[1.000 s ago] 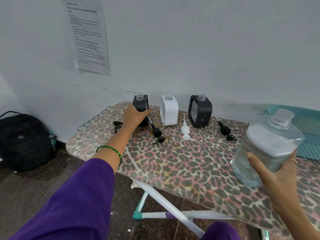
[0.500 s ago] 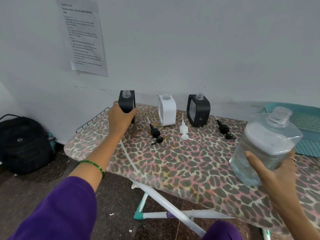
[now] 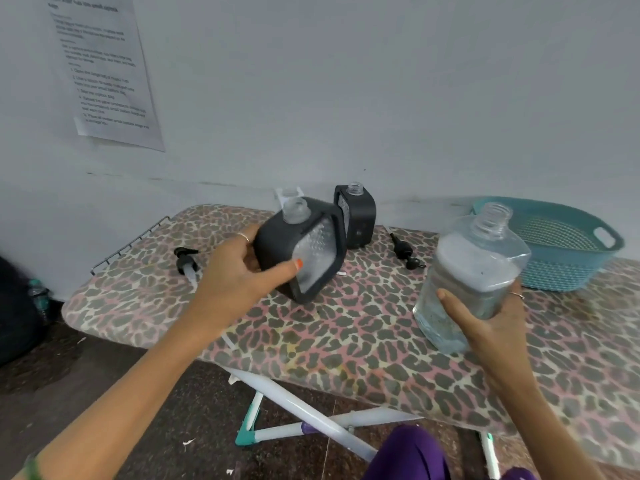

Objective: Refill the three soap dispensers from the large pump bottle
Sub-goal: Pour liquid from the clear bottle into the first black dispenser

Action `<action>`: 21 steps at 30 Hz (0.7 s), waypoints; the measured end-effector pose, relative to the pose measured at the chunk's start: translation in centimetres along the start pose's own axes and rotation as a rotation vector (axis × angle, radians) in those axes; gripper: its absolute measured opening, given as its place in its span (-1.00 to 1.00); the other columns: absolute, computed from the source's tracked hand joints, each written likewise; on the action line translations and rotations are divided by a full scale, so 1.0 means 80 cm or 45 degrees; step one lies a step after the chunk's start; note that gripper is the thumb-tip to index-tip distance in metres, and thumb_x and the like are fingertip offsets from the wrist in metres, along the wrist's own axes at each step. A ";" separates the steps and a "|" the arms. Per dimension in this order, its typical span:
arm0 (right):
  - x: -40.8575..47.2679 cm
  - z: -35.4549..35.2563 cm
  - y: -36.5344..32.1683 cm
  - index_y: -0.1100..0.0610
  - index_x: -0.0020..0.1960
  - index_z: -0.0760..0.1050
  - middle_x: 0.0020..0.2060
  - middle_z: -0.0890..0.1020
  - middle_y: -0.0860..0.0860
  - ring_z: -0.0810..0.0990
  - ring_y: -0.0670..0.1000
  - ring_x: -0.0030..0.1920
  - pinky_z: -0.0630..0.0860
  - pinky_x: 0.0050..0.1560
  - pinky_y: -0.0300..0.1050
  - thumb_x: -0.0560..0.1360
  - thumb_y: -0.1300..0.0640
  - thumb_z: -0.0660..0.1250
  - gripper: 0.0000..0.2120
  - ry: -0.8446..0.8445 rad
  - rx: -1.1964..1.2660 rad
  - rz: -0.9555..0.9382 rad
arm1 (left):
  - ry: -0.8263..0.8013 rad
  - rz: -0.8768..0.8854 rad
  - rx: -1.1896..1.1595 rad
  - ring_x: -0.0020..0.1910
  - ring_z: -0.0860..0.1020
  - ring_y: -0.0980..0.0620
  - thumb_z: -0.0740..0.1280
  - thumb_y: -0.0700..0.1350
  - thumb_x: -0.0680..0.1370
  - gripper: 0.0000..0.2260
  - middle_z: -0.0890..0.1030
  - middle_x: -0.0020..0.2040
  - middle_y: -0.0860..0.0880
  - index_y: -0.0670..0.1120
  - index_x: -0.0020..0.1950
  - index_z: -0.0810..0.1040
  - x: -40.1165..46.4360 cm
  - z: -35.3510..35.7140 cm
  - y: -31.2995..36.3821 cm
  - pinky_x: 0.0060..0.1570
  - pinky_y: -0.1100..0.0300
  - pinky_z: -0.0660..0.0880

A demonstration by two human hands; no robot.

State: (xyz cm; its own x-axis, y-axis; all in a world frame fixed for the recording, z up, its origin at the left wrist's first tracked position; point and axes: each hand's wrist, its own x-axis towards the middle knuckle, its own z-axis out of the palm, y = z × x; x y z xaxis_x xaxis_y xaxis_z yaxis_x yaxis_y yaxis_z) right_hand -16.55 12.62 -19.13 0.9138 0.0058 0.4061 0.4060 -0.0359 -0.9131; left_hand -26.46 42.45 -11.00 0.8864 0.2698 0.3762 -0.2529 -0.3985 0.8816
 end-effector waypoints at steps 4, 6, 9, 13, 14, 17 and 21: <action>0.001 0.001 -0.005 0.05 0.39 0.38 0.20 0.61 -0.05 0.62 -0.06 0.16 0.59 0.15 0.05 0.29 0.02 0.57 -0.28 -0.013 0.000 0.004 | -0.062 0.004 0.043 0.00 0.64 0.20 0.53 -0.12 0.41 -0.60 0.68 0.02 0.15 0.07 0.20 0.54 -0.022 0.042 -0.015 -0.05 0.32 0.56; 0.001 0.002 -0.005 0.08 0.37 0.40 0.18 0.63 -0.03 0.63 -0.04 0.14 0.59 0.14 0.06 0.30 0.06 0.57 -0.31 0.002 0.003 0.014 | -0.040 -0.001 0.026 0.02 0.62 0.22 0.51 -0.12 0.42 -0.58 0.66 0.04 0.17 0.09 0.24 0.52 -0.032 0.059 -0.022 -0.02 0.33 0.56; 0.002 0.004 -0.006 0.11 0.36 0.41 0.17 0.63 0.01 0.63 -0.01 0.14 0.58 0.15 0.12 0.32 0.12 0.58 -0.33 0.035 0.020 0.024 | 0.025 0.009 -0.019 0.02 0.62 0.24 0.50 -0.11 0.42 -0.60 0.66 0.02 0.24 0.16 0.20 0.50 -0.044 0.078 -0.032 -0.02 0.36 0.54; 0.004 0.007 -0.007 0.08 0.33 0.42 0.15 0.64 -0.01 0.64 -0.02 0.11 0.59 0.12 0.14 0.30 0.11 0.60 -0.35 0.060 -0.002 0.027 | 0.054 0.020 -0.077 0.03 0.61 0.26 0.50 -0.14 0.44 -0.60 0.64 0.04 0.27 0.19 0.17 0.50 -0.056 0.095 -0.045 -0.02 0.40 0.53; 0.004 0.007 -0.008 0.07 0.32 0.43 0.14 0.63 -0.03 0.64 -0.03 0.11 0.59 0.12 0.13 0.30 0.11 0.60 -0.35 0.068 -0.013 0.022 | 0.059 0.032 -0.089 0.04 0.61 0.26 0.50 -0.13 0.44 -0.61 0.64 0.04 0.27 0.20 0.17 0.49 -0.059 0.098 -0.046 -0.03 0.42 0.52; 0.009 0.007 -0.011 0.06 0.33 0.41 0.16 0.62 -0.04 0.62 -0.05 0.13 0.58 0.14 0.10 0.28 0.05 0.59 -0.32 0.059 -0.062 -0.013 | 0.068 0.082 -0.112 0.05 0.60 0.26 0.47 -0.10 0.45 -0.61 0.63 0.06 0.27 0.21 0.19 0.47 -0.054 0.106 -0.048 -0.04 0.43 0.51; 0.006 0.001 -0.018 0.02 0.31 0.40 0.15 0.61 -0.06 0.61 -0.05 0.14 0.58 0.14 0.09 0.31 0.10 0.60 -0.36 0.063 -0.140 -0.092 | 0.084 0.158 -0.183 0.10 0.59 0.23 0.43 -0.13 0.49 -0.61 0.63 0.10 0.24 0.18 0.23 0.45 -0.053 0.118 -0.041 0.02 0.39 0.51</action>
State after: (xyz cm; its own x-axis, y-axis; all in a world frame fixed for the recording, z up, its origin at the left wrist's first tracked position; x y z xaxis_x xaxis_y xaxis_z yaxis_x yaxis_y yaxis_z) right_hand -16.72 12.73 -17.64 0.8797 -0.0370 0.4741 0.4645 -0.1464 -0.8734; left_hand -25.76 34.32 -18.17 0.8188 0.2855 0.4980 -0.4152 -0.3046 0.8573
